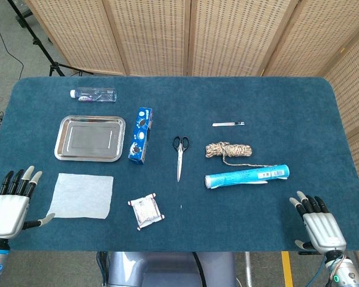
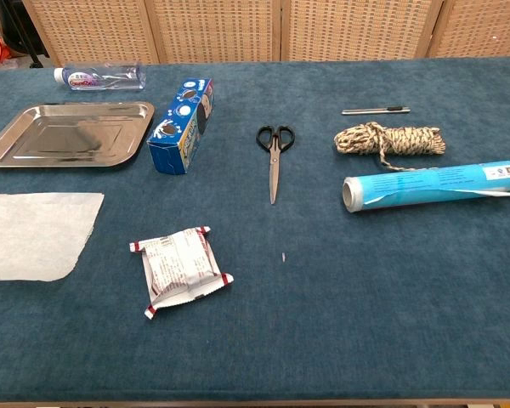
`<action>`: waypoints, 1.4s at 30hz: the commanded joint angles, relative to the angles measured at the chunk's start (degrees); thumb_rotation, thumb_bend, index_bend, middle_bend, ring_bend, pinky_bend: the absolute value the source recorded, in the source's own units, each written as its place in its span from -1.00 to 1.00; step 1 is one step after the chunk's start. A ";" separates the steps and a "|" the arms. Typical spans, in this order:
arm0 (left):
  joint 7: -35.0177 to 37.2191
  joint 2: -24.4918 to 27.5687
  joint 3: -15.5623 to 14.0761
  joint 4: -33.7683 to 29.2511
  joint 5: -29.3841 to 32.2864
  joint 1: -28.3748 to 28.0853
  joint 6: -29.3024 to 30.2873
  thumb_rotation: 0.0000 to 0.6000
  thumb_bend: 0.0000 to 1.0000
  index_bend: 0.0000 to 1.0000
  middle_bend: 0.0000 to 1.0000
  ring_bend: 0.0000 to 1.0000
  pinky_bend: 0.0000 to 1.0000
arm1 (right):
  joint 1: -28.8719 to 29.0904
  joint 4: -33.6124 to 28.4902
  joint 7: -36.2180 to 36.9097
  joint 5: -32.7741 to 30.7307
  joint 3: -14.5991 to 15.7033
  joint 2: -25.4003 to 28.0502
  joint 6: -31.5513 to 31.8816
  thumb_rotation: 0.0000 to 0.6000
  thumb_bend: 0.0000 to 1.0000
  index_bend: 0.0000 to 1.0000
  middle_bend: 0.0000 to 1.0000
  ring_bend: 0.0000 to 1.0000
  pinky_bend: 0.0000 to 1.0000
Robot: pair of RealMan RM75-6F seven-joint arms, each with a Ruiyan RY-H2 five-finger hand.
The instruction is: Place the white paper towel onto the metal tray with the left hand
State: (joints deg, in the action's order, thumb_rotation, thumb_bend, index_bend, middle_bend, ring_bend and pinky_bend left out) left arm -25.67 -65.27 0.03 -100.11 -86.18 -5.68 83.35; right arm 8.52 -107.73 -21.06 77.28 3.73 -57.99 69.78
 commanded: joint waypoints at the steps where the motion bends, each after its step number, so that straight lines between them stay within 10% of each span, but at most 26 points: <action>1: -0.23 -0.09 -0.02 0.07 0.23 -0.12 -0.28 -0.01 -1.00 -1.00 -1.00 -1.00 -1.00 | 0.01 -0.11 -0.05 -0.07 -0.08 0.01 0.10 1.00 -1.00 -0.80 -1.00 -1.00 -1.00; 42: 5.52 0.20 -0.77 -1.92 5.56 -6.37 -13.99 0.32 -0.69 -0.63 -1.00 -1.00 -1.00 | -0.48 -0.14 1.70 1.08 -0.20 0.63 1.14 1.00 -1.00 -0.80 -1.00 -1.00 -1.00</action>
State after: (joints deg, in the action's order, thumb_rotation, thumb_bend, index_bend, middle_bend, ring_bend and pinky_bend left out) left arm -20.46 -65.14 -0.64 -101.90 -80.85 -11.57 70.07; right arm 8.05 -107.87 -19.35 78.35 3.53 -57.36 70.92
